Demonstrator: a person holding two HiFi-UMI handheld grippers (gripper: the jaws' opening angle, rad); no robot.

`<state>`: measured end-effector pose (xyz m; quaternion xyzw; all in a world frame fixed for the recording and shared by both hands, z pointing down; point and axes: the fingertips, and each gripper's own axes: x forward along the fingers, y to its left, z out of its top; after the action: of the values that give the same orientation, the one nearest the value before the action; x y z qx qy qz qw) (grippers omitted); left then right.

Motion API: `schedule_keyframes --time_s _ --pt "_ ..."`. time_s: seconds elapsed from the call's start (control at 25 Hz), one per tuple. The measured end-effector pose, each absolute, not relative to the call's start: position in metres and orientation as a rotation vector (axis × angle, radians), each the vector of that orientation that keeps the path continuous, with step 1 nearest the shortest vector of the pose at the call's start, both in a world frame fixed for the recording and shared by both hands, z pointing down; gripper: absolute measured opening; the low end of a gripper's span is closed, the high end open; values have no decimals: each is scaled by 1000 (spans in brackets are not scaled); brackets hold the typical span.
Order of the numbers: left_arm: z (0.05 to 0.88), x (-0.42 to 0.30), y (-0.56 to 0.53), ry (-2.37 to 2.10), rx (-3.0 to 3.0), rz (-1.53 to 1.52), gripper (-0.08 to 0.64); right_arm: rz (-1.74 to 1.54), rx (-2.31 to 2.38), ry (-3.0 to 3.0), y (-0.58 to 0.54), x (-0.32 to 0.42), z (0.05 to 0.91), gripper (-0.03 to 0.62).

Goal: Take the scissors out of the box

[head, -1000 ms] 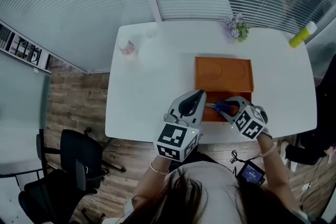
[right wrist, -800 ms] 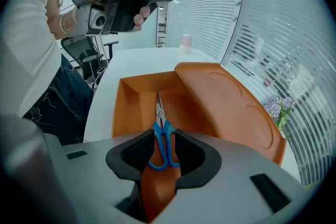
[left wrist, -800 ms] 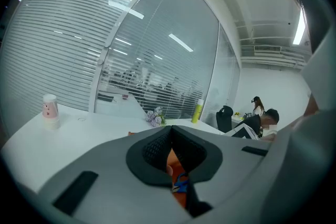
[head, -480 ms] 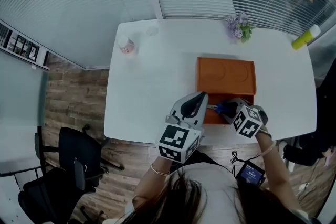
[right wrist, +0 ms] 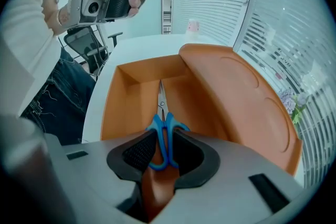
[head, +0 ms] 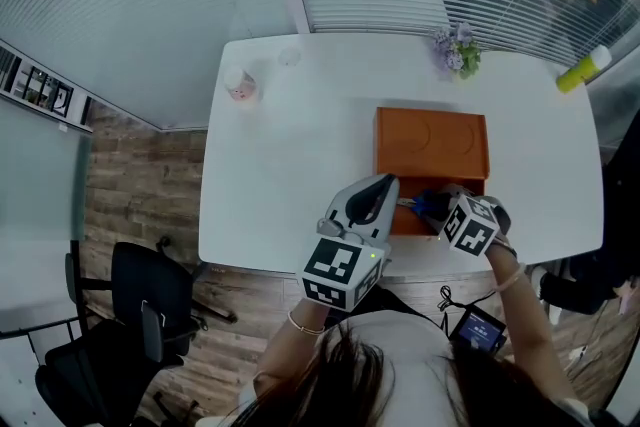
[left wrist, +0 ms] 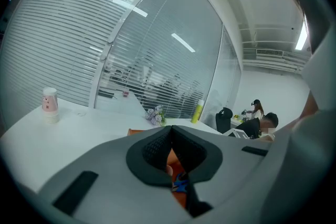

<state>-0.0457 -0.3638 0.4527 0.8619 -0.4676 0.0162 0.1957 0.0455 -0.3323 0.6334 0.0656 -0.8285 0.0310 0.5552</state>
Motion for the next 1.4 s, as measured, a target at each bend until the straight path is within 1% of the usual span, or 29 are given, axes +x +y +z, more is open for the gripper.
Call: schedule_keyframes --time_s 0.36,1.4 --pt "453 -49 -357 -1325 2399 32 17 43 154 -1995 -330 45 633 114" --pt "438 -42 -334 -1394 2410 23 17 13 317 -2082 -327 60 597 110"
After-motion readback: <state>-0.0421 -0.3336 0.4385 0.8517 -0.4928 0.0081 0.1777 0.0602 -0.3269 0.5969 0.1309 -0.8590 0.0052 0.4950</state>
